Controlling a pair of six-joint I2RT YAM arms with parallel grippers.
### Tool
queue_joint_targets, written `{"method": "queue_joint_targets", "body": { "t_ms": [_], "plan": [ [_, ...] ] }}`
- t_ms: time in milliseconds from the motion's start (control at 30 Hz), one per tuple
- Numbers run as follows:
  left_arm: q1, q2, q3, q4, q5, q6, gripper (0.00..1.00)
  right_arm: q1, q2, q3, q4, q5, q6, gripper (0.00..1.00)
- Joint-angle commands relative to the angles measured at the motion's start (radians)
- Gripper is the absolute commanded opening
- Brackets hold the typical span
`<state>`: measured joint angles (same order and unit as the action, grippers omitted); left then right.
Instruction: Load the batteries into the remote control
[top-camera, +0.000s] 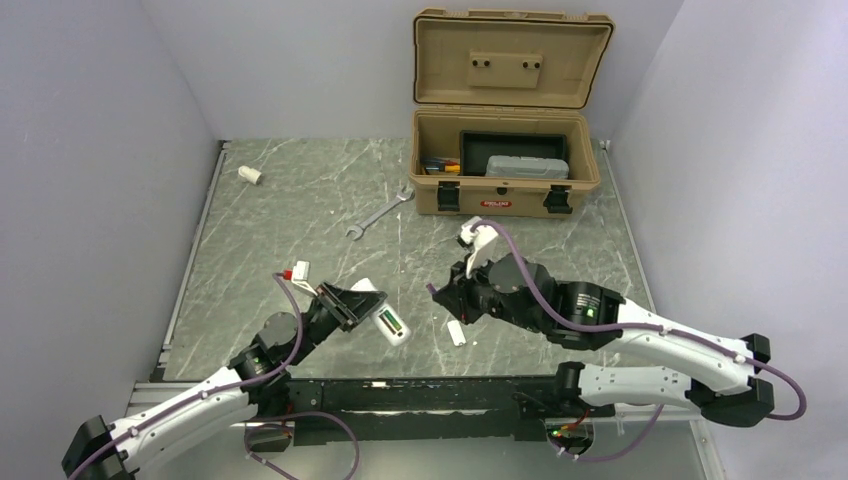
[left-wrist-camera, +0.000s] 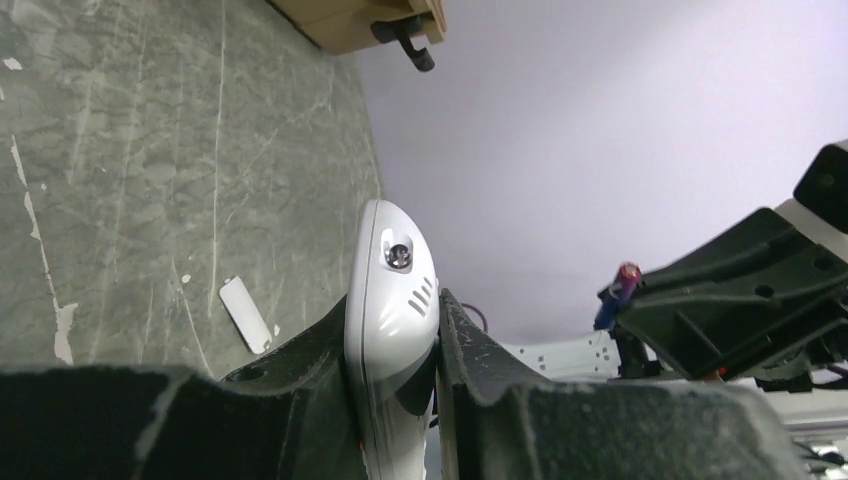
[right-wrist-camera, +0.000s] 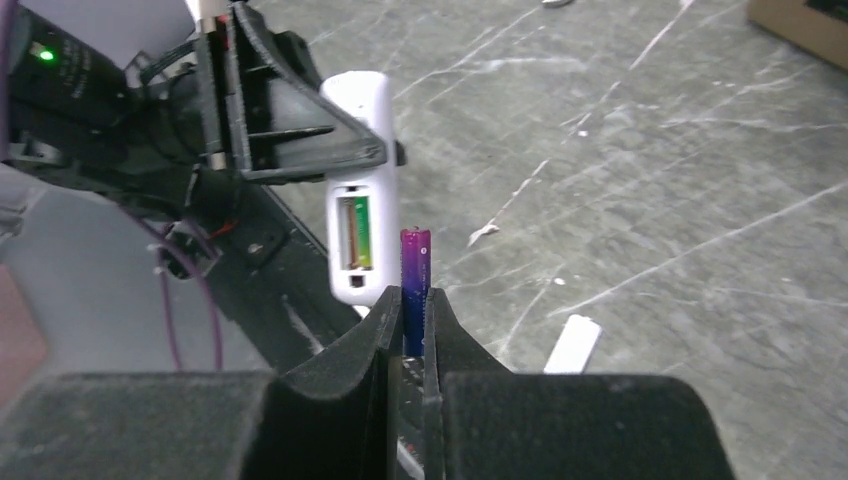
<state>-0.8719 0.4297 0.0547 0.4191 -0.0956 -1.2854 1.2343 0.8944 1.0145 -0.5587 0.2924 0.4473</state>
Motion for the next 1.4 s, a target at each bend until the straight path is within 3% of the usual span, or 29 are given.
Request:
{"method": "queue_joint_targets", "body": {
  "t_ms": [0,533,1367],
  "plan": [
    [-0.011,-0.01,0.053,0.017,-0.122,-0.104,0.0,0.005,0.094,0.103,-0.109,-0.152,0.066,0.0],
    [-0.073,0.139,0.116,0.098,-0.153,-0.107,0.0,0.023,0.247,0.12,-0.084,-0.219,0.082,0.0],
    [-0.109,0.203,0.067,0.177,-0.196,-0.19,0.0,0.034,0.411,0.224,-0.155,-0.113,0.048,0.0]
  ]
}}
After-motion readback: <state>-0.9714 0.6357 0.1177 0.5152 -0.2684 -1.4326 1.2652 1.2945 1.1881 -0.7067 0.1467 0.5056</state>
